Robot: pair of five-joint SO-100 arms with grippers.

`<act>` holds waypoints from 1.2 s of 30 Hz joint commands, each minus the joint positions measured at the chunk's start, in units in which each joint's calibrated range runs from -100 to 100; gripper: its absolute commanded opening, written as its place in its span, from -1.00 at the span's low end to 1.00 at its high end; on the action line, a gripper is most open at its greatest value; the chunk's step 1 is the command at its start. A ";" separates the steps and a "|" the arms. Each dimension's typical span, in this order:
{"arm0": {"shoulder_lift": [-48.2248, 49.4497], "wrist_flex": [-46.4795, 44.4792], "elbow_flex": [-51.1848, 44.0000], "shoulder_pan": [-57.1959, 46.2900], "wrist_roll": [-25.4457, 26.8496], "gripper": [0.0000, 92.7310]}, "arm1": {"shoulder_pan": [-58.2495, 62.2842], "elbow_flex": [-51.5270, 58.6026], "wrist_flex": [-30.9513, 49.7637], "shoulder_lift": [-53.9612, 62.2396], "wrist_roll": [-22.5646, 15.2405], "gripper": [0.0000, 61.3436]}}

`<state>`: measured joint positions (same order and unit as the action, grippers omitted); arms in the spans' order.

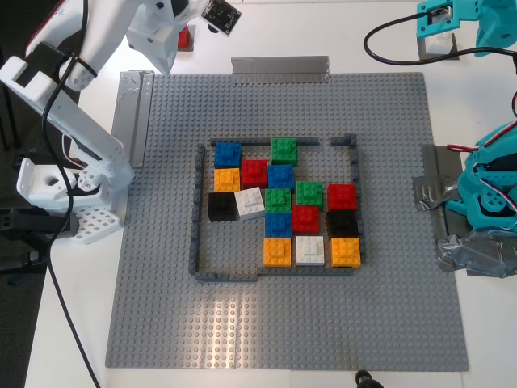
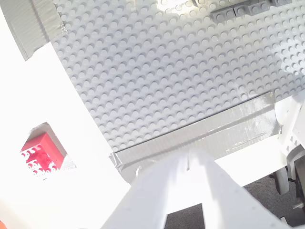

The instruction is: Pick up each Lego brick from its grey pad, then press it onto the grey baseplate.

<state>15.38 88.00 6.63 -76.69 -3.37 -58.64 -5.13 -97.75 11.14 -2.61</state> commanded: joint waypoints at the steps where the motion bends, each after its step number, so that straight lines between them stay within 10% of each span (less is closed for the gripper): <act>1: 1.01 -0.29 1.99 -4.59 2.47 -1.00 | 12.83 8.33 15.16 0.62 -3.86 -0.99; 36: 10.80 0.20 -2.62 -2.20 2.47 -1.00 | 2.81 2.82 21.02 -0.67 -6.49 -0.99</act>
<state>24.18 88.00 5.95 -80.10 -0.97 -53.91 4.35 -76.35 10.79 -9.31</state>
